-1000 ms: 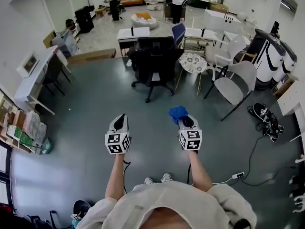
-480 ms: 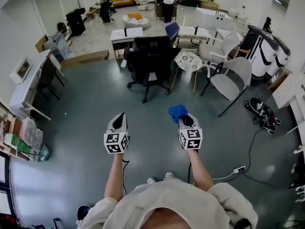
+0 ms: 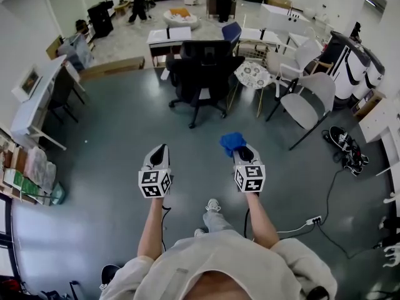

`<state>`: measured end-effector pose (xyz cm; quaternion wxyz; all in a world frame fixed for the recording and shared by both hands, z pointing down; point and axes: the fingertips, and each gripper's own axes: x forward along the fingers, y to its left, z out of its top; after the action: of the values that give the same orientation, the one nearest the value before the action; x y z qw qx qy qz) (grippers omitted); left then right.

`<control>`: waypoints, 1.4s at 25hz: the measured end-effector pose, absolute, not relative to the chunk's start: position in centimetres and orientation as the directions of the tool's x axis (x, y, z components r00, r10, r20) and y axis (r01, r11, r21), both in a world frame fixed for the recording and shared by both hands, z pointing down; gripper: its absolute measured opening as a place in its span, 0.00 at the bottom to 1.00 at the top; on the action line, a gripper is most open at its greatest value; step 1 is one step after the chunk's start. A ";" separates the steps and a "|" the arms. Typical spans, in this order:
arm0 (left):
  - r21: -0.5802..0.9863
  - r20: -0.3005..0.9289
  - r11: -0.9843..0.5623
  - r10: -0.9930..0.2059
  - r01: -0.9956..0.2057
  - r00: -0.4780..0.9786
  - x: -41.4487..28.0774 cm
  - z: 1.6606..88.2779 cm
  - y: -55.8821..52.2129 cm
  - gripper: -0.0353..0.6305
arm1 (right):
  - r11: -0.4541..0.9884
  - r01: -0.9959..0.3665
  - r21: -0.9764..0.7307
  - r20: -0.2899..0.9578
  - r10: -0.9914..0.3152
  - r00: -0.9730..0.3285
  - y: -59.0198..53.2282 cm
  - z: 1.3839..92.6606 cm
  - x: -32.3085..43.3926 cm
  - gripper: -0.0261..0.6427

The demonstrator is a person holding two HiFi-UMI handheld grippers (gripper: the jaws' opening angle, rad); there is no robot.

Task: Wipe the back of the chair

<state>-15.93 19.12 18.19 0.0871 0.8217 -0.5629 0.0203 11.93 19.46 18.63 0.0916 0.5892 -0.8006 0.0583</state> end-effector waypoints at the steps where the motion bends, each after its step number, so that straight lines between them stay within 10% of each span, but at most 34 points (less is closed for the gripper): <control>1: 0.121 0.135 -0.348 -0.922 -0.930 0.363 -16.2 18.3 18.8 0.06 | 0.301 -0.953 0.014 0.216 -0.932 -0.291 18.9 18.7 11.7 0.14; 35: 0.069 0.157 -0.159 -0.973 -0.985 0.168 -16.6 17.3 -10.2 0.06 | 0.484 -0.874 -0.033 0.200 -0.854 -0.481 -15.6 18.9 9.6 0.14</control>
<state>-16.60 -10.24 17.25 0.0774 0.7604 -0.6437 0.0378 9.58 -15.58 18.94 0.0782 0.5036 -0.8579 0.0650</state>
